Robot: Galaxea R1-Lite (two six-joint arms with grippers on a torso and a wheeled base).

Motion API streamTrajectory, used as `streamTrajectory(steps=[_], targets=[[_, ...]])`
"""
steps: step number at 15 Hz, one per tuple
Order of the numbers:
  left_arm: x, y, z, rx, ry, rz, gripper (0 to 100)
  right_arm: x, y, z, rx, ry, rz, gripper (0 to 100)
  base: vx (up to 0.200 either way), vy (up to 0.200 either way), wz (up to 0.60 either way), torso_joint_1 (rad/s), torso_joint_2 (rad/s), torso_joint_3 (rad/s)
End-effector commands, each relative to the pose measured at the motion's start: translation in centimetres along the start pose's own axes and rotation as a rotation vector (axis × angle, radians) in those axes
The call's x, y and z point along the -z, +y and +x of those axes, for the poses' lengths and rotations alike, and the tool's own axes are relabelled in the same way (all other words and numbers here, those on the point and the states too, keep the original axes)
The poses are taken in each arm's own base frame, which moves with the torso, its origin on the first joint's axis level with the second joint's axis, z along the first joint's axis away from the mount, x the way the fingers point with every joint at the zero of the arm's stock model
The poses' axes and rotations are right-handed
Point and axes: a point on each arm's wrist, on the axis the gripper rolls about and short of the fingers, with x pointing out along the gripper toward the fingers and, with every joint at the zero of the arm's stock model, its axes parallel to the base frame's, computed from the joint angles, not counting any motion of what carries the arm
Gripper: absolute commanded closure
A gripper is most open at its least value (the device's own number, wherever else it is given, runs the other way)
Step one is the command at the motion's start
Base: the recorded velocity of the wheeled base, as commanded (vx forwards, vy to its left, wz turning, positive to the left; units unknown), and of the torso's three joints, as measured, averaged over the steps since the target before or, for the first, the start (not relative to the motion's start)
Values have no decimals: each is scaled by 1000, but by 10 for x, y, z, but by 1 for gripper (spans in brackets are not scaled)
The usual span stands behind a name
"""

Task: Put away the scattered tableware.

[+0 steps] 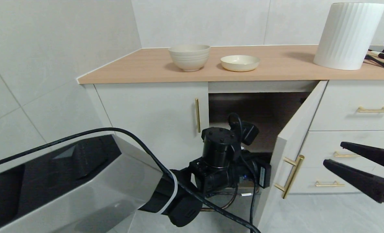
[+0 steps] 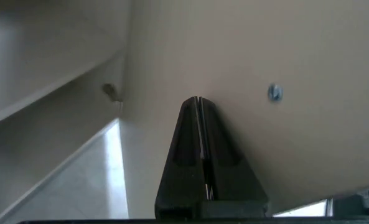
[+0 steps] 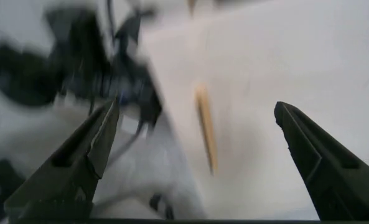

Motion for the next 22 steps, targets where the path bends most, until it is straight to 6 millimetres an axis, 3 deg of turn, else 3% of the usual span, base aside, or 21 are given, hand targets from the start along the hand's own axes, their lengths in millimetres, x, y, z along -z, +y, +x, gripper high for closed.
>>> streamTrajectory(steps=[1,2,3,6,9,11,14,16,17,19,22], targets=[[-5,-29,3,53,-17,16,100,-21,1,-5,11,-86,17,0,0,0,0,0,0,0],[-4,-39,4,72,-16,20,100,-26,2,-6,7,-108,29,0,0,0,0,0,0,0],[1,-71,6,137,-7,31,100,-37,4,-10,-5,-155,44,0,0,0,0,0,0,0],[13,-122,5,241,17,47,100,-44,7,-15,-11,-189,34,0,0,0,0,0,0,0],[6,-107,1,154,-12,28,100,-44,8,-19,-9,-182,36,0,0,0,0,0,0,0],[-12,-74,-21,55,-40,-13,100,-46,8,-20,-5,-161,42,0,0,0,0,0,0,0],[-36,-41,-59,-42,-98,-22,100,-44,8,-18,4,-96,61,0,0,0,0,0,0,0],[-54,-11,-104,-155,-145,-31,100,-45,4,-4,13,10,87,0,0,0,0,0,0,0],[-67,11,-148,-264,-193,-37,100,-43,1,10,9,51,95,0,0,0,0,0,0,0],[-77,31,-207,-414,-246,-46,100,-52,2,24,-12,59,72,0,0,0,0,0,0,0],[-84,22,-275,-567,-247,-78,100,-63,-1,46,-18,61,29,0,0,0,0,0,0,0]])
